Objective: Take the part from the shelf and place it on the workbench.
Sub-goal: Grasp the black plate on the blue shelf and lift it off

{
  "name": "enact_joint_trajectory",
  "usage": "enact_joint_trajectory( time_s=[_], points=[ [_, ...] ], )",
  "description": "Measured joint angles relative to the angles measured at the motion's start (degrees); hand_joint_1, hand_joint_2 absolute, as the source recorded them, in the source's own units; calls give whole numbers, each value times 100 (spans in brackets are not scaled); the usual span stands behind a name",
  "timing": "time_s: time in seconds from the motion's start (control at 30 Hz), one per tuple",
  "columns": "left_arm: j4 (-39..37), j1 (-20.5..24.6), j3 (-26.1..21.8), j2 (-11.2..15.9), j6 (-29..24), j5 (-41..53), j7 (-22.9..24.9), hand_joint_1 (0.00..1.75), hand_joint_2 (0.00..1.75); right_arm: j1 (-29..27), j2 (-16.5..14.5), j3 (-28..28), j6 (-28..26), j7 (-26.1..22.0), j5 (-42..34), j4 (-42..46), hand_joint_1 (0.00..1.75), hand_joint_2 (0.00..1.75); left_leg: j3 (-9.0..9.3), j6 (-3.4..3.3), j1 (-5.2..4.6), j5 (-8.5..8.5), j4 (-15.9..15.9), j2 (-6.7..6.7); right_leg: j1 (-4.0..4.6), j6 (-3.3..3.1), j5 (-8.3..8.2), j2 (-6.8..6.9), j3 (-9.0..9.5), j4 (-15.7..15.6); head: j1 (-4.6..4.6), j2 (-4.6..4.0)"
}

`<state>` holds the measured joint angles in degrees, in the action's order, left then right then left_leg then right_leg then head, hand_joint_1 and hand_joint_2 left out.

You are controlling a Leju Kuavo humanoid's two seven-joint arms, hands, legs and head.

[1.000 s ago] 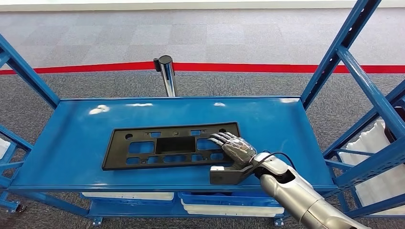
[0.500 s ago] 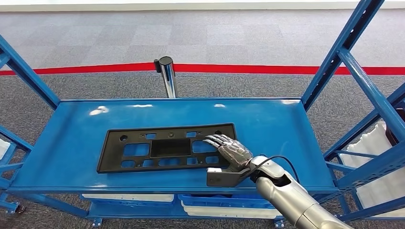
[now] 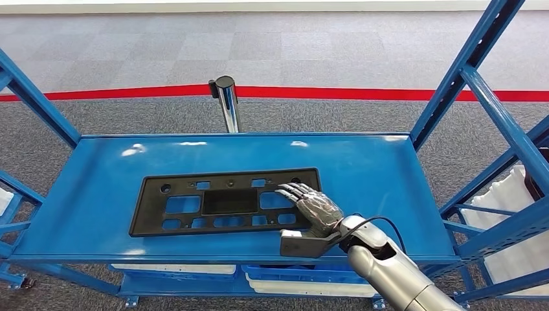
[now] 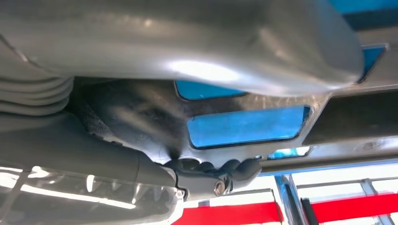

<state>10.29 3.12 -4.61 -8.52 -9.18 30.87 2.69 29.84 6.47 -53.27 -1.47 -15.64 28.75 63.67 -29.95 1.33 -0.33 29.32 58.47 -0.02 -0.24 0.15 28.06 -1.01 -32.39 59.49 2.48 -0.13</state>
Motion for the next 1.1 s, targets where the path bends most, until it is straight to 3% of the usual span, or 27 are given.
enact_joint_trajectory(
  time_s=[0.6, 1.1],
  points=[
    [0, -13, -221, 0, 2, 27, -16, 0, 0, -473, 404, 1147, -558, -69, -24, 1862, 0, 0, -93, -3, 0, 0, 3, -11, -7, 7, 4, 8, -87, 1, 0, 0],
    [0, -10, -268, -1, 23, 147, -37, 0, 0, -362, 468, 789, 54, 347, 462, 1976, 0, 0, -104, -3, 0, -1, 2, -18, -6, 7, 5, 16, -93, 1, 1, 0]
  ],
)
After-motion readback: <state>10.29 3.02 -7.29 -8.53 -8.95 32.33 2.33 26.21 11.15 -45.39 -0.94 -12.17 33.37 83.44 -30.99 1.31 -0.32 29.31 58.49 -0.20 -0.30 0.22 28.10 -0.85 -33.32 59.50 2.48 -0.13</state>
